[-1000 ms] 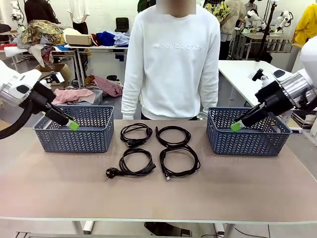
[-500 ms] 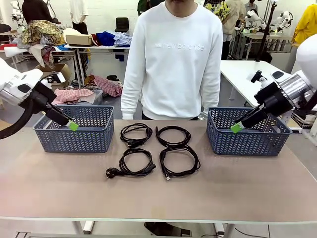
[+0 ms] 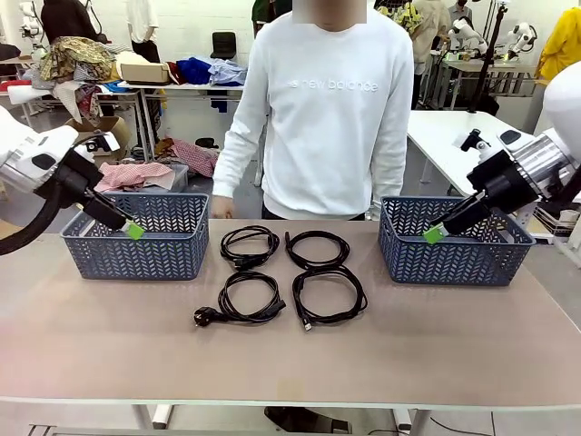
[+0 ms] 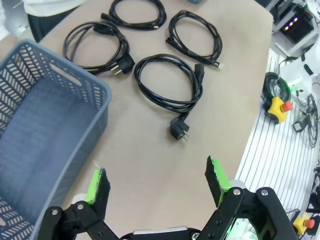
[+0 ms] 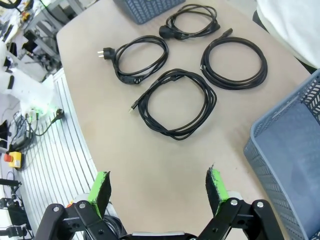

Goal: Organize the cables according to human instructions.
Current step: Pick up a bundle of cables and place it in the basket indicated by the human.

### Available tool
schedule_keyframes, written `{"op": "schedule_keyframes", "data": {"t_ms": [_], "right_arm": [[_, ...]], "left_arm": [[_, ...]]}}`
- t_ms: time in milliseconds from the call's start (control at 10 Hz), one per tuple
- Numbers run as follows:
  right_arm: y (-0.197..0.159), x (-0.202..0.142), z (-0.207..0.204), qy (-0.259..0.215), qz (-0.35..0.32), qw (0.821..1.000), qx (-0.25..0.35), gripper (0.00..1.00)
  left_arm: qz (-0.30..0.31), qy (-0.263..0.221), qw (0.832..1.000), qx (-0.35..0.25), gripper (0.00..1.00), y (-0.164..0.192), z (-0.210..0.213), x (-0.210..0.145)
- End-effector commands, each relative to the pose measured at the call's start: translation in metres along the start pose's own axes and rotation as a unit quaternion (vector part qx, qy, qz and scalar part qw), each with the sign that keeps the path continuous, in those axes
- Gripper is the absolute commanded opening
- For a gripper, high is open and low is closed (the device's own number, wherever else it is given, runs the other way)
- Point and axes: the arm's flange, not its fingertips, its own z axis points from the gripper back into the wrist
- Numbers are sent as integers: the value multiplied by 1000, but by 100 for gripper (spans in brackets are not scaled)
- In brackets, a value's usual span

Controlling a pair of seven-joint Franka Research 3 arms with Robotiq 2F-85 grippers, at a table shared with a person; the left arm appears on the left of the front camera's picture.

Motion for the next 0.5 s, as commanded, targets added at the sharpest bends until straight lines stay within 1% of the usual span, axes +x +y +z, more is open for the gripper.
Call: {"op": "schedule_keyframes", "data": {"t_ms": [0,400], "right_arm": [[-1,2,1,-14,8,1000,8,100],[-1,2,1,-14,8,1000,8,100]], "left_arm": [[-11,-12,1000,-9,100,2,-2,-4],[-11,-12,1000,-9,100,2,-2,-4]]}}
